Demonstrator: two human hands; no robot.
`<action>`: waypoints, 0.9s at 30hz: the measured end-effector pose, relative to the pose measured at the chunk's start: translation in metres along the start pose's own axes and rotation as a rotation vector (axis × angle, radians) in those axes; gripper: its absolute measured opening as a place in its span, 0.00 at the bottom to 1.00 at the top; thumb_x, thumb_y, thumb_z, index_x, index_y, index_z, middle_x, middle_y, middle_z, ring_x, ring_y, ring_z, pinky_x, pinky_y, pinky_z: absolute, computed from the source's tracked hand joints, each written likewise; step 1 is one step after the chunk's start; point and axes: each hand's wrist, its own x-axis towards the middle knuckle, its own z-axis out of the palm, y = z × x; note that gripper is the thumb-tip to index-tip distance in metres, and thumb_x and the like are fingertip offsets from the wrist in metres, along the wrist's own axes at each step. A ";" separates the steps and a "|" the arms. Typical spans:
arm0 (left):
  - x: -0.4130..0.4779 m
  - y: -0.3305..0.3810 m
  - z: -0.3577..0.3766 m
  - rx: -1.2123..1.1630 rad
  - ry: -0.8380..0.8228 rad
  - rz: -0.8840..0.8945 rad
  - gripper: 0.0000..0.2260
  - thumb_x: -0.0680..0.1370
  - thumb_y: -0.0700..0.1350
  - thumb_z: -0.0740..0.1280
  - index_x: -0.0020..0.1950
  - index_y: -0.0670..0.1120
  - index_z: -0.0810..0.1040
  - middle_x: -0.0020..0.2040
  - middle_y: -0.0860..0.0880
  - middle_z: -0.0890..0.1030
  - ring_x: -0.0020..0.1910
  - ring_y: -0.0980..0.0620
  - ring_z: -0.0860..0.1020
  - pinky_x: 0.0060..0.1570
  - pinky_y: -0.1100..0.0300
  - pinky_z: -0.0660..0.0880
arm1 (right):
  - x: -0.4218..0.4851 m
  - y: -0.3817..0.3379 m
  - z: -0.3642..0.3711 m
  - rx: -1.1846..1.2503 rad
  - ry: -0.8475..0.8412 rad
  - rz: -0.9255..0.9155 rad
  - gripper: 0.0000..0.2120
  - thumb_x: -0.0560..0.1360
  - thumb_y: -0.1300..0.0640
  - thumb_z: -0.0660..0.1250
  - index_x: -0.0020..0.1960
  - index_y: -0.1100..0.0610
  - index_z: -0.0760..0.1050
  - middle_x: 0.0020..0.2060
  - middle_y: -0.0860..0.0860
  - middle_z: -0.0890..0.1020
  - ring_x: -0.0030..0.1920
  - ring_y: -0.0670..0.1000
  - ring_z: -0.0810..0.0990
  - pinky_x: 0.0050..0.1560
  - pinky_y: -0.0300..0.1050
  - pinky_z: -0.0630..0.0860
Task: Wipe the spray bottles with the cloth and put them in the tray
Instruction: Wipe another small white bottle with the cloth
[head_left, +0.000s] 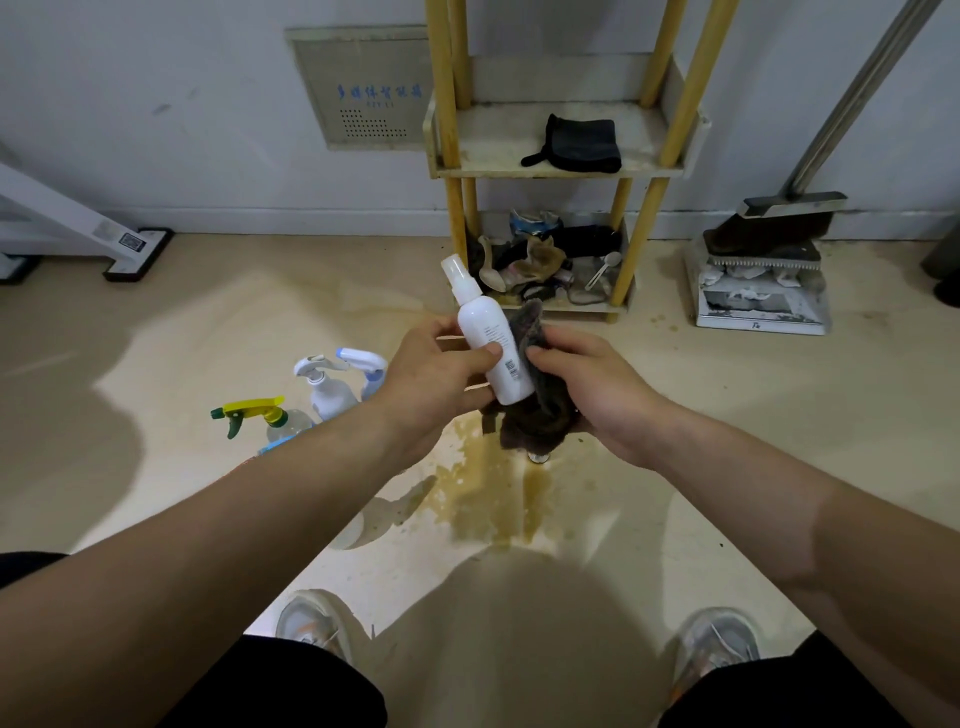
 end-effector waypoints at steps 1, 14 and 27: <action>0.001 -0.001 -0.001 -0.027 -0.004 -0.012 0.18 0.79 0.34 0.69 0.68 0.39 0.70 0.61 0.38 0.79 0.54 0.42 0.84 0.51 0.47 0.83 | 0.000 0.001 -0.001 0.048 -0.015 0.030 0.13 0.83 0.57 0.59 0.61 0.50 0.81 0.54 0.53 0.85 0.58 0.59 0.83 0.63 0.65 0.76; 0.001 0.005 -0.003 0.156 -0.090 0.005 0.15 0.77 0.42 0.73 0.63 0.45 0.78 0.56 0.48 0.82 0.49 0.54 0.82 0.44 0.58 0.80 | -0.003 0.000 -0.012 0.330 -0.052 0.028 0.13 0.81 0.62 0.63 0.64 0.57 0.79 0.57 0.56 0.85 0.55 0.56 0.84 0.56 0.52 0.80; 0.006 0.031 -0.020 -0.091 -0.035 -0.001 0.08 0.80 0.35 0.67 0.59 0.40 0.77 0.57 0.41 0.83 0.48 0.46 0.86 0.47 0.59 0.83 | 0.003 -0.007 -0.024 0.348 -0.015 0.109 0.17 0.79 0.54 0.69 0.65 0.60 0.77 0.57 0.64 0.83 0.55 0.65 0.84 0.60 0.65 0.78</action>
